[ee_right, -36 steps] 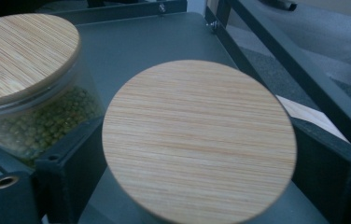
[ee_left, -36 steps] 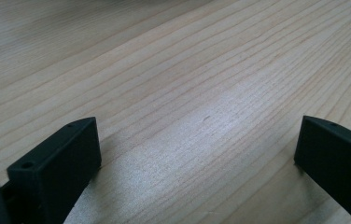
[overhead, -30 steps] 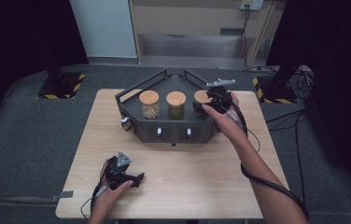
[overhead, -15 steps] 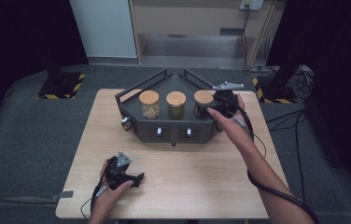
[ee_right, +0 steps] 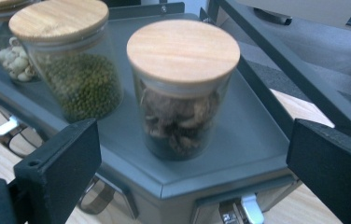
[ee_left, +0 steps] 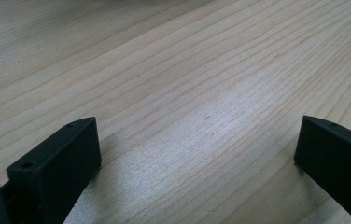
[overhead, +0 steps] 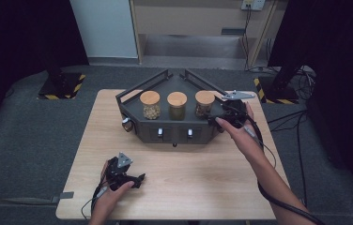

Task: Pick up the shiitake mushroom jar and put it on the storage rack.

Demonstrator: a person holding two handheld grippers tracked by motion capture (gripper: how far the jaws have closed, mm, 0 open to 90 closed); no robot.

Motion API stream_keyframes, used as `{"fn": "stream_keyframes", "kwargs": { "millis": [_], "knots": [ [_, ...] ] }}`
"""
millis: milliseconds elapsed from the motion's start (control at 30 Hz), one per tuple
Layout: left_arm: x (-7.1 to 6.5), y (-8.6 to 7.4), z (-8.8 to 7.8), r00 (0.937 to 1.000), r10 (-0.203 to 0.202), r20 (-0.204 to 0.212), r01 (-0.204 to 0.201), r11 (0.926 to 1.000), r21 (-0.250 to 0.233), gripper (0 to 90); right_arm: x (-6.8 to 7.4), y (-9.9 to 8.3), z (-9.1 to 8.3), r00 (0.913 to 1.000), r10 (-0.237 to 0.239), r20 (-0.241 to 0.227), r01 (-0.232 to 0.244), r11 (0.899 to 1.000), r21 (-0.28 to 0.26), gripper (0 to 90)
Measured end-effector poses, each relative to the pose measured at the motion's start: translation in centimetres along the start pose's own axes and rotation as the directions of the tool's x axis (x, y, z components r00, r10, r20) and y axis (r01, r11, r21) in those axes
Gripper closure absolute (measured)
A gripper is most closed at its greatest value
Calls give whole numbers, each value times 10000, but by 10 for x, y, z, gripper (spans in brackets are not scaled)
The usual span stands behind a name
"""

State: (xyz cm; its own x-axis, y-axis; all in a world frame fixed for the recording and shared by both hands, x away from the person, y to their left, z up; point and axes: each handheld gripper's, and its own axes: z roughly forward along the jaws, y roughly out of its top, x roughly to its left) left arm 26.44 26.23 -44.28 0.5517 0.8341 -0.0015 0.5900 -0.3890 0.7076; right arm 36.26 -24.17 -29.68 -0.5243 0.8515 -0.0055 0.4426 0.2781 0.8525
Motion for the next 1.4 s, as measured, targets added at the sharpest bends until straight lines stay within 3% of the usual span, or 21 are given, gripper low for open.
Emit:
{"fn": "stream_keyframes", "kwargs": {
  "millis": [900, 1400],
  "knots": [
    [0, 0, 0, 10000, -4, -4, 4, 10000, 0, 0, 0, -37, -17, 9998, -164, -123, 167, 9997, 190, 34],
    [0, 0, 0, 10000, -11, -9, 11, 10000, -3, 0, 2, -65, -25, 9997, -13, -242, 22, 9993, 381, 35]
  ]
}}
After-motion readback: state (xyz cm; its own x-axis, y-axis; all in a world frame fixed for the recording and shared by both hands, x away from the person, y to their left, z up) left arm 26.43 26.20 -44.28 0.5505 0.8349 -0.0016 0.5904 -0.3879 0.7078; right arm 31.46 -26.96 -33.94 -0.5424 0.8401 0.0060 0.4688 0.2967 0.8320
